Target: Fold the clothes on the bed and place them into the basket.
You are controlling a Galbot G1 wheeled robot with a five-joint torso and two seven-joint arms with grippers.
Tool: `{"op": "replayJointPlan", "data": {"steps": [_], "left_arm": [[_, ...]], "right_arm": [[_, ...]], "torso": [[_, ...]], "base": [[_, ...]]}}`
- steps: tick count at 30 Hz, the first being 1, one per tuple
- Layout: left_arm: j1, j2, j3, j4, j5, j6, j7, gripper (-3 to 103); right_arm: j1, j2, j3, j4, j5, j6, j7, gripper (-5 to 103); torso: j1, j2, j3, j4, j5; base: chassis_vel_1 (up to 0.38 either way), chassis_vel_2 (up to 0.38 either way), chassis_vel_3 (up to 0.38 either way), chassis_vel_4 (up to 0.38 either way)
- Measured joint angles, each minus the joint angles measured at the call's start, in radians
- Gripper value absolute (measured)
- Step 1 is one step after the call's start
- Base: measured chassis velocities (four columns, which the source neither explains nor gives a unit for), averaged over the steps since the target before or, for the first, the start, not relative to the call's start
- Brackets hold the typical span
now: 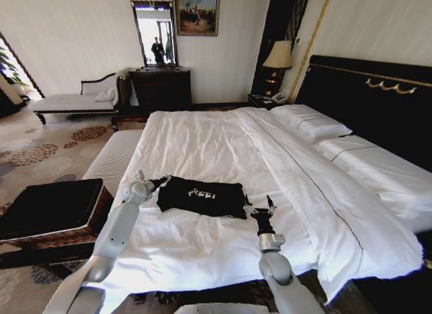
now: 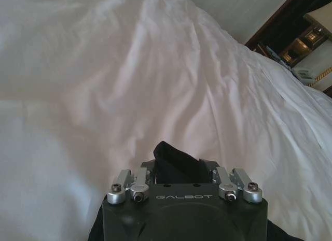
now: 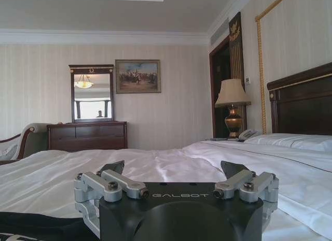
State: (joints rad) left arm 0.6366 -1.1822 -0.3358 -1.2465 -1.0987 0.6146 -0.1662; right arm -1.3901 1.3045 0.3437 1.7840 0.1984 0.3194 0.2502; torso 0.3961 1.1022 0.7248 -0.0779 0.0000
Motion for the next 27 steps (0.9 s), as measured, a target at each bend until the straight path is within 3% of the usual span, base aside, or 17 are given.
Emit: {"op": "replayJointPlan", "data": {"steps": [8, 9, 11, 13, 15, 19, 21, 24, 27], "left_arm": [[0.014, -0.003, -0.009, 0.004, 0.032, -0.022, 0.046, 26], [0.018, -0.002, -0.012, 0.002, 0.036, -0.025, 0.057, 15], [0.021, -0.001, -0.013, 0.000, 0.038, -0.027, 0.065, 15], [0.032, 0.003, -0.019, -0.012, 0.049, -0.035, 0.090, 4], [0.039, 0.005, -0.021, -0.019, 0.055, -0.039, 0.100, 2], [0.093, 0.028, -0.050, -0.081, 0.083, -0.084, 0.160, 0], [0.104, 0.032, -0.056, -0.094, 0.087, -0.094, 0.170, 0], [0.176, 0.057, -0.093, -0.168, 0.087, -0.184, 0.201, 0], [0.204, 0.063, -0.109, -0.191, 0.082, -0.213, 0.209, 0]], "right_arm": [[0.001, -0.002, -0.002, -0.004, -0.001, 0.000, 0.001, 100], [0.003, -0.003, -0.002, -0.006, -0.001, 0.000, 0.003, 100], [0.005, -0.004, -0.003, -0.007, 0.001, 0.000, 0.004, 100], [0.012, -0.009, -0.010, -0.009, 0.022, -0.005, 0.013, 100], [0.017, -0.014, -0.014, -0.009, 0.042, -0.010, 0.019, 100], [0.051, -0.064, -0.053, 0.006, 0.233, -0.041, 0.034, 100], [0.057, -0.077, -0.062, 0.009, 0.260, -0.043, 0.033, 100], [0.121, -0.195, -0.124, 0.010, 0.399, -0.059, 0.017, 100], [0.165, -0.254, -0.158, 0.006, 0.468, -0.070, -0.007, 100]], "torso": [[0.000, 0.000, 0.000, 0.0001, 0.0001], [0.000, 0.000, 0.000, 0.0001, 0.0000], [0.000, 0.000, 0.000, 0.0001, 0.0000], [0.000, 0.000, 0.000, 0.0000, 0.0001], [0.000, 0.000, 0.000, 0.0000, 0.0000], [0.000, 0.000, 0.000, 0.0000, 0.0000], [0.000, 0.000, 0.000, 0.0001, 0.0000], [0.000, 0.000, 0.000, 0.0002, 0.0000], [0.000, 0.000, 0.000, 0.0002, 0.0000]], "base": [[0.000, 0.000, 0.000, 0.000], [0.000, 0.000, 0.000, 0.000], [0.000, 0.000, 0.000, 0.000], [0.000, 0.000, 0.000, 0.000], [0.000, 0.000, 0.000, 0.000], [0.000, 0.000, 0.000, 0.000], [0.000, 0.000, 0.000, 0.000], [0.000, 0.000, 0.000, 0.000], [0.000, 0.000, 0.000, 0.000]]}}
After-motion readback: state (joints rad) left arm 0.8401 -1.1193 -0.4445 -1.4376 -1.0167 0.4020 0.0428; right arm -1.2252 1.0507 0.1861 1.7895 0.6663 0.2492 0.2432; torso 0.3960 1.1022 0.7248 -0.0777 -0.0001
